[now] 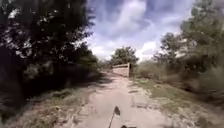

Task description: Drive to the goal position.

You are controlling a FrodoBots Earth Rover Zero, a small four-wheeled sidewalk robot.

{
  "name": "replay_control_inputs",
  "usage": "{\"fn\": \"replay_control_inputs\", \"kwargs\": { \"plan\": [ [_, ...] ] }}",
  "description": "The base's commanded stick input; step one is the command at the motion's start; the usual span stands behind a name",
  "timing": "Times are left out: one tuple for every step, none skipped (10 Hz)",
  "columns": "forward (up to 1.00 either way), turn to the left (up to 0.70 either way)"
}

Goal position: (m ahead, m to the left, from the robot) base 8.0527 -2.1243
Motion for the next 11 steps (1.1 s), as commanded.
{"fn": "replay_control_inputs", "kwargs": {
  "plan": [
    [1.00,0.00],
    [1.00,0.00],
    [1.00,0.00],
    [1.00,0.00],
    [1.00,0.00],
    [1.00,0.00],
    [1.00,0.00],
    [1.00,0.00],
    [1.00,0.00],
    [1.00,-0.36],
    [1.00,-0.40]
  ]
}}
